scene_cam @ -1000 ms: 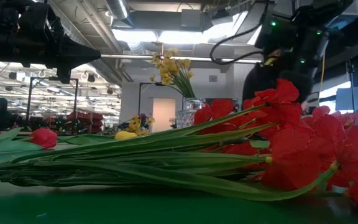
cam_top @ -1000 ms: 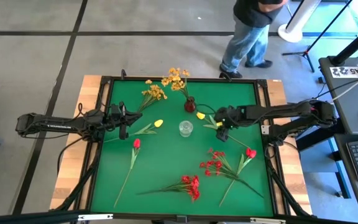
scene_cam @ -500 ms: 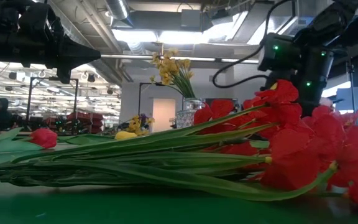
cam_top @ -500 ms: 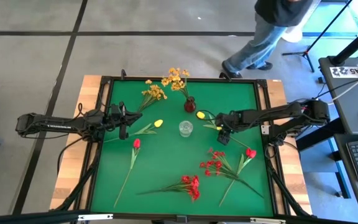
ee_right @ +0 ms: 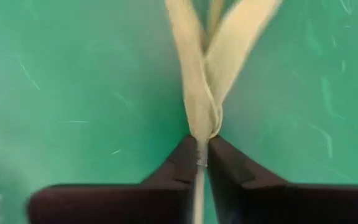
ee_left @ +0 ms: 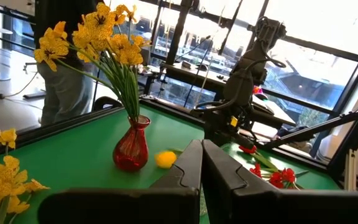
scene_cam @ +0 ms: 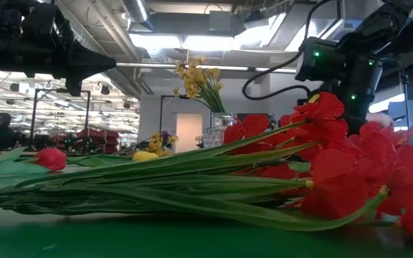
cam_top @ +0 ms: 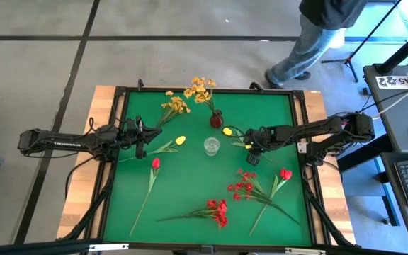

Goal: Sort flowers into vase by color
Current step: Put the yellow tulip into the red vase

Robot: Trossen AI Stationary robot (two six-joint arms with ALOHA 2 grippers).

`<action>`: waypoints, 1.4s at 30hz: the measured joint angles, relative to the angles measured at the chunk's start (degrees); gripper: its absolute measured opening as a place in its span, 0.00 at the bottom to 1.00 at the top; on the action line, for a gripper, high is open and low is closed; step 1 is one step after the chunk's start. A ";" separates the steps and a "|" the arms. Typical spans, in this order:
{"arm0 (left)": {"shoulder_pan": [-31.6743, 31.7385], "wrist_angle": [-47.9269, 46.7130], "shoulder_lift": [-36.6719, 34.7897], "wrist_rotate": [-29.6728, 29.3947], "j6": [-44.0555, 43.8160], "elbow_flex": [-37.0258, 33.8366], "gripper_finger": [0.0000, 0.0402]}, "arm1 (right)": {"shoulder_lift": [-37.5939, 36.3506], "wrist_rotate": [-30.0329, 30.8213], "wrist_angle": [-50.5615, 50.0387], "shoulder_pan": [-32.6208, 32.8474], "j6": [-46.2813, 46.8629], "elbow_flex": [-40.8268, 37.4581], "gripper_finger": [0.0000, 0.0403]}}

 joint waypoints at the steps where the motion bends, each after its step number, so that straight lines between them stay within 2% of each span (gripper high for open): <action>1: 0.00 -0.01 0.01 0.00 0.00 0.00 0.00 | -0.07 0.13 -0.14 0.00 -0.05 0.22 0.03; 6: -0.02 -0.01 0.01 0.02 0.00 0.00 0.00 | -3.09 3.86 -1.20 -0.09 0.56 2.73 0.04; 13: 0.00 -0.01 0.01 0.00 0.00 0.00 0.00 | -14.62 8.10 1.64 -0.09 -0.93 4.75 0.02; 18: -0.02 -0.01 -0.01 0.01 0.00 0.00 0.00 | -21.69 8.73 17.02 -0.08 -3.41 4.06 0.01; 22: 0.00 0.02 0.00 0.00 0.00 0.02 0.00 | -22.51 8.36 30.43 -0.07 -7.94 3.90 0.01; 29: 0.00 0.02 -0.01 0.02 0.00 0.00 0.00 | -16.39 8.34 56.77 -0.33 -19.02 3.92 0.00; 32: -0.02 0.00 0.00 0.02 0.00 0.01 0.00 | -12.07 7.28 65.78 -2.01 -20.62 3.92 0.00; 42: -0.01 0.02 -0.01 0.02 0.00 0.01 0.00 | 5.42 -3.69 91.87 -11.48 -20.36 3.92 0.00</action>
